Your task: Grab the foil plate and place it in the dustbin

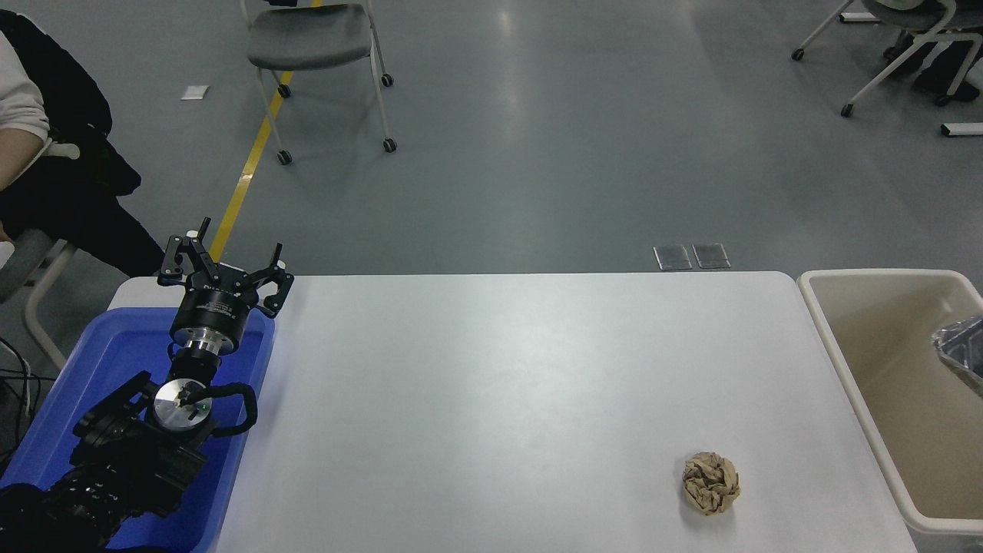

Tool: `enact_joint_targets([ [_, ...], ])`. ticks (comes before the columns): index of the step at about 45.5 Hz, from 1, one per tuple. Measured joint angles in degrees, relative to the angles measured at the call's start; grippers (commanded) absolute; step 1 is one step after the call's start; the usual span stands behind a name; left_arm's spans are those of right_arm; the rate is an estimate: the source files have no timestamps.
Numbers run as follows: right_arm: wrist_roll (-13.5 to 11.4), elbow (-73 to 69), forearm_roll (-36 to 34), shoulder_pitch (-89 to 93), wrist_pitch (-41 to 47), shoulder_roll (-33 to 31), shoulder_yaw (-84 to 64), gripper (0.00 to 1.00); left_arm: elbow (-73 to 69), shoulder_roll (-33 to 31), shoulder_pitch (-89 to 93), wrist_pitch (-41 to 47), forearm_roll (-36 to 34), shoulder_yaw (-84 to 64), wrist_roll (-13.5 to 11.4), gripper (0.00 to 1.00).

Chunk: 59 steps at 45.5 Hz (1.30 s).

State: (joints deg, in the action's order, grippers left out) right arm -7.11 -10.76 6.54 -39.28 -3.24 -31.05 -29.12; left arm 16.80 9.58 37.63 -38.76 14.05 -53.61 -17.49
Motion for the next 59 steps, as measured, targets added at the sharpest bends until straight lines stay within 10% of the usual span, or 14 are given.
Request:
enact_joint_targets([
  [26, -0.08, 1.09, -0.27, 5.07, -5.23, 5.62, 5.20, 0.01, -0.02, 0.00, -0.01, 0.00, 0.01, 0.00, 0.00, 0.99],
  [41, -0.10, 1.13, -0.36, 4.78, -6.68, 4.94, 5.75, 0.97, -0.02, 0.00, -0.01, 0.00, 0.00, 0.00, 0.00, 0.99],
  [59, -0.10, -2.42, 0.20, -0.60, -6.69, -1.21, 5.66, 1.00, -0.01, 0.00, -0.01, 0.00, 0.01, 0.00, 0.00, 0.99],
])
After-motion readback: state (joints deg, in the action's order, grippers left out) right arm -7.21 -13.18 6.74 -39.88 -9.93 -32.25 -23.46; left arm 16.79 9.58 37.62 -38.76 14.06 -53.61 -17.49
